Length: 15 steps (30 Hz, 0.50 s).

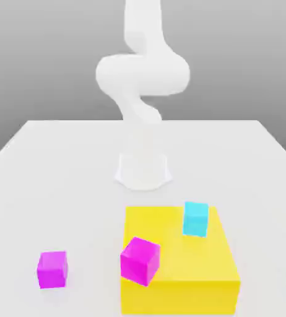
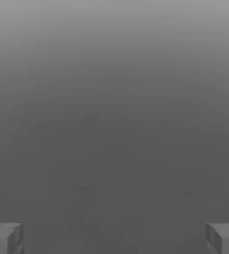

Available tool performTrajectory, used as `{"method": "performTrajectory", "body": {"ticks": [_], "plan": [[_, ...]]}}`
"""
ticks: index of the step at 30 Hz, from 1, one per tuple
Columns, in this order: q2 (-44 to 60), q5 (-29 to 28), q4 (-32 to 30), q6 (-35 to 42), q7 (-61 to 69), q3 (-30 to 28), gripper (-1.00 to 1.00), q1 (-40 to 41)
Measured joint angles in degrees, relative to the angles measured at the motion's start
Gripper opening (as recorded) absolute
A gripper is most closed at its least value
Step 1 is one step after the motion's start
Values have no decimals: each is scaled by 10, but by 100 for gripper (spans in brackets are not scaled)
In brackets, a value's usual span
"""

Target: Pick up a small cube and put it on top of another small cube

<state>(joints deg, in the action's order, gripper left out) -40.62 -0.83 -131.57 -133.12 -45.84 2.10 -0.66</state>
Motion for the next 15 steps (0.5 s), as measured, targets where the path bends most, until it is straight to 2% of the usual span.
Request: {"method": "performTrajectory", "body": {"ticks": [15], "plan": [[314,-76,13,-81,-19,126,0,-50]]}}
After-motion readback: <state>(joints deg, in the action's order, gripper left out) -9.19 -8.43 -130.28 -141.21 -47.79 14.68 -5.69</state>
